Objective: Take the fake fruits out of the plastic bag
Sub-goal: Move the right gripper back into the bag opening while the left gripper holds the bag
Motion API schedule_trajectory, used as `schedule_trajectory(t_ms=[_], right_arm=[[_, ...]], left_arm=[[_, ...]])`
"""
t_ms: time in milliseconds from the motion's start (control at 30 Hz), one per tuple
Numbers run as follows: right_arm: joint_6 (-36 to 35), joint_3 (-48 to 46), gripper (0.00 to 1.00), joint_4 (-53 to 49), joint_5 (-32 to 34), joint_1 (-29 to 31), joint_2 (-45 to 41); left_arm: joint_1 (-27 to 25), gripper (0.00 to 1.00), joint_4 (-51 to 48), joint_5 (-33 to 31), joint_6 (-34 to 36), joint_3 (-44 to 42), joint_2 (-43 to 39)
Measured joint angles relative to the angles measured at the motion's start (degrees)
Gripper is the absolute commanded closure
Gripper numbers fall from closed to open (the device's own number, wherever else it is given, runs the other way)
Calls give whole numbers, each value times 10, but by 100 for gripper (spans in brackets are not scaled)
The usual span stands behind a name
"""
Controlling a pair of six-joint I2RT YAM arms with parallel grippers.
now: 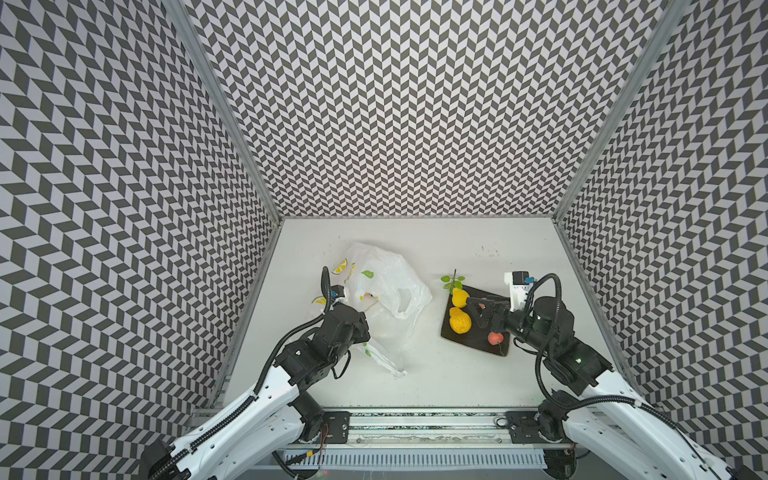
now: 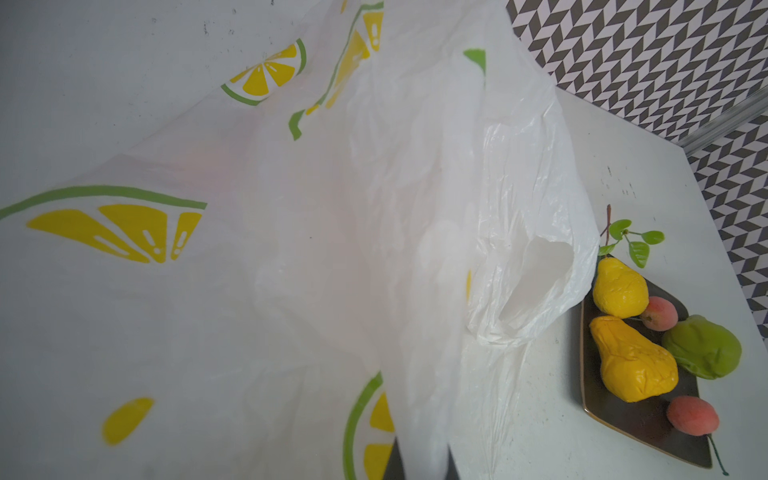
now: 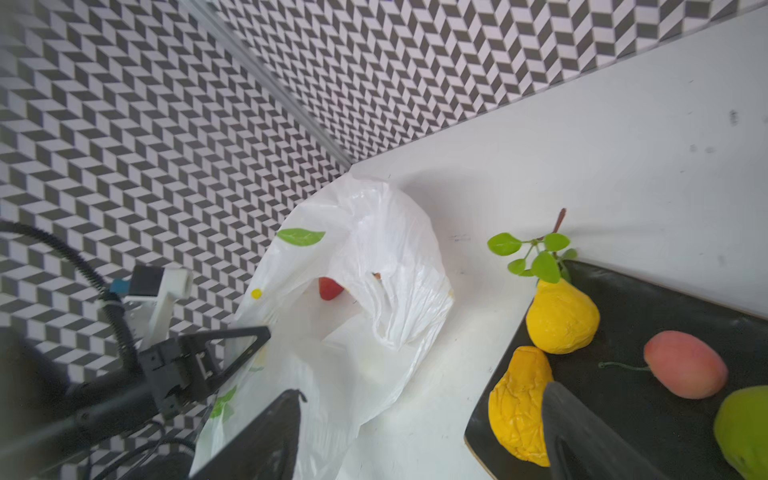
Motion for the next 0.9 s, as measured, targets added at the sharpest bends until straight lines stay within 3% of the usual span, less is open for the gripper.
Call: schedule_trajectory(t_ms=[167,333,433,567,900], right_arm=[[-4,0,28,19,-72,32,30],[1,9,37,92,-62,166,121],[2,40,45,124,-49,211,211],[6,107,52,173,-25,242,343],[39,252,56,292,24,264,617]], left_arm=[[0,100,6,5,0,0,1],[0,100,7,10,-1,0,12],[0,100,7,12,-3,0,12],[0,100,7,14,-3,0,12],[1,100,7,16,-15,0,-11]])
